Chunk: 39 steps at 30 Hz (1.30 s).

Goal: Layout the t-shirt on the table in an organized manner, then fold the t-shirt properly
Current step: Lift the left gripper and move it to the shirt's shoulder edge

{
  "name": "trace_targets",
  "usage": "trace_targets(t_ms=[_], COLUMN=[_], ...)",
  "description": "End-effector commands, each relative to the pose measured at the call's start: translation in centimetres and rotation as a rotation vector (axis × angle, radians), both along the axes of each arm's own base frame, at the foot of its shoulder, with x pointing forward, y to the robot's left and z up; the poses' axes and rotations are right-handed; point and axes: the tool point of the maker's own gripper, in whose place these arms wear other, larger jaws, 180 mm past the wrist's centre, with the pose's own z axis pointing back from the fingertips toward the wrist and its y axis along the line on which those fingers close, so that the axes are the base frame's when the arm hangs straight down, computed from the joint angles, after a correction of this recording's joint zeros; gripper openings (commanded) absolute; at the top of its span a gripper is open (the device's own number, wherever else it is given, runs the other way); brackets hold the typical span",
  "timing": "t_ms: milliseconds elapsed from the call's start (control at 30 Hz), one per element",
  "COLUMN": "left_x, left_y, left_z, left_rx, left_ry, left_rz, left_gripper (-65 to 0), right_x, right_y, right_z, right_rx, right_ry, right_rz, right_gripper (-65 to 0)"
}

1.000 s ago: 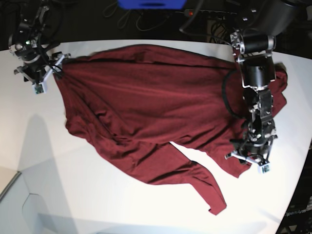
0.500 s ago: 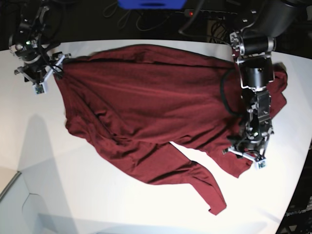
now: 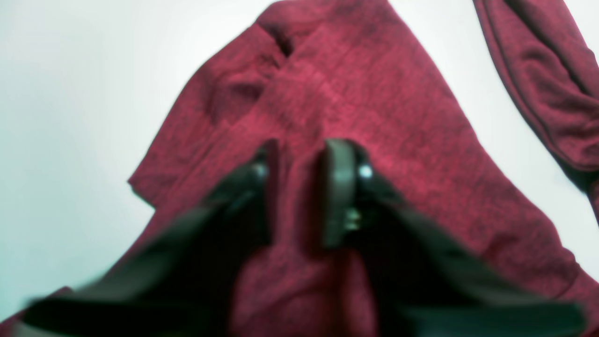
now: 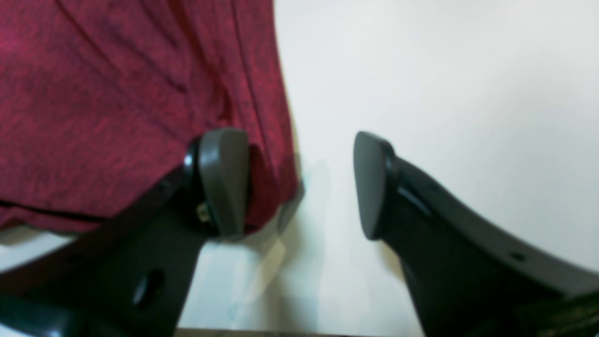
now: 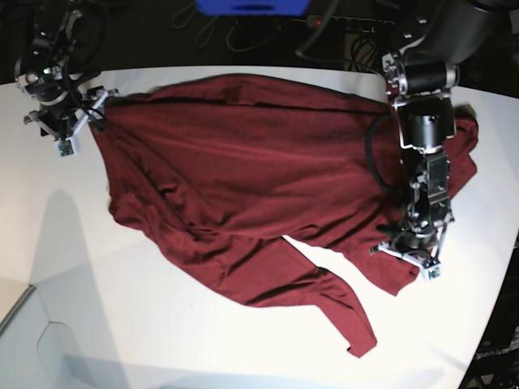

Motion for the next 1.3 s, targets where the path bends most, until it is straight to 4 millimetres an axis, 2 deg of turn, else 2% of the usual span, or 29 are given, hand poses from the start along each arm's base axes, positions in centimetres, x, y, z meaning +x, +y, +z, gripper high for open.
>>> trace_targets(t_ms=[0, 33, 67, 267, 367, 533, 667, 767, 933, 1000, 1167, 1267], left_x=[1.6, 1.6, 1.6, 1.5, 1.5, 1.5, 1.4, 0.2, -1.8, -3.4, -7.0, -8.9], left_y=[0.6, 0.6, 0.6, 0.5, 0.5, 0.9, 0.0, -0.2, -1.8, -2.3, -3.6, -3.8], left_z=[2.3, 2.3, 2.3, 2.2, 2.7, 5.6, 7.4, 7.4, 9.9, 10.6, 14.1, 14.9], left_rx=[0.021, 0.021, 0.022, 0.021, 0.017, 0.054, 0.058, 0.057, 0.059, 0.068, 0.095, 0.117], left_ry=[-0.065, -0.065, -0.064, -0.060, -0.076, -0.163, -0.218, -0.190, -0.238, -0.246, -0.314, -0.324], left_rz=[0.001, 0.002, 0.004, -0.001, 0.000, -0.002, -0.012, -0.023, -0.047, -0.057, -0.080, -0.090], left_gripper=[-60.2, -64.1, -65.0, -64.8, -64.8, -64.8, -64.8, -64.8, -64.7, -64.7, -64.7, -64.7], right_x=[0.8, 0.9, 0.9, 1.5, 1.5, 1.6, 1.6, 1.6, 1.6, 1.7, 1.7, 2.1], right_y=[-0.2, -0.2, -0.2, -0.3, -0.3, -0.3, -0.3, -0.3, -0.2, -0.2, -0.2, -0.2], right_z=[1.0, 1.1, 1.1, 1.4, 1.5, 1.5, 1.5, 1.5, 1.5, 1.5, 1.5, 1.8], right_rx=[-0.007, -0.007, -0.007, -0.008, -0.008, -0.008, -0.008, -0.008, -0.007, -0.007, -0.007, -0.006], right_ry=[-0.041, -0.043, -0.043, -0.059, -0.059, -0.060, -0.062, -0.062, -0.061, -0.063, -0.063, -0.073], right_rz=[0.014, 0.014, 0.014, 0.011, 0.010, 0.010, 0.011, 0.011, 0.014, 0.014, 0.014, 0.015], right_gripper=[-29.2, -29.2, -29.2, -29.2, -29.2, -29.2, -29.2, -29.2, -29.2, -29.2, -29.2, -29.2])
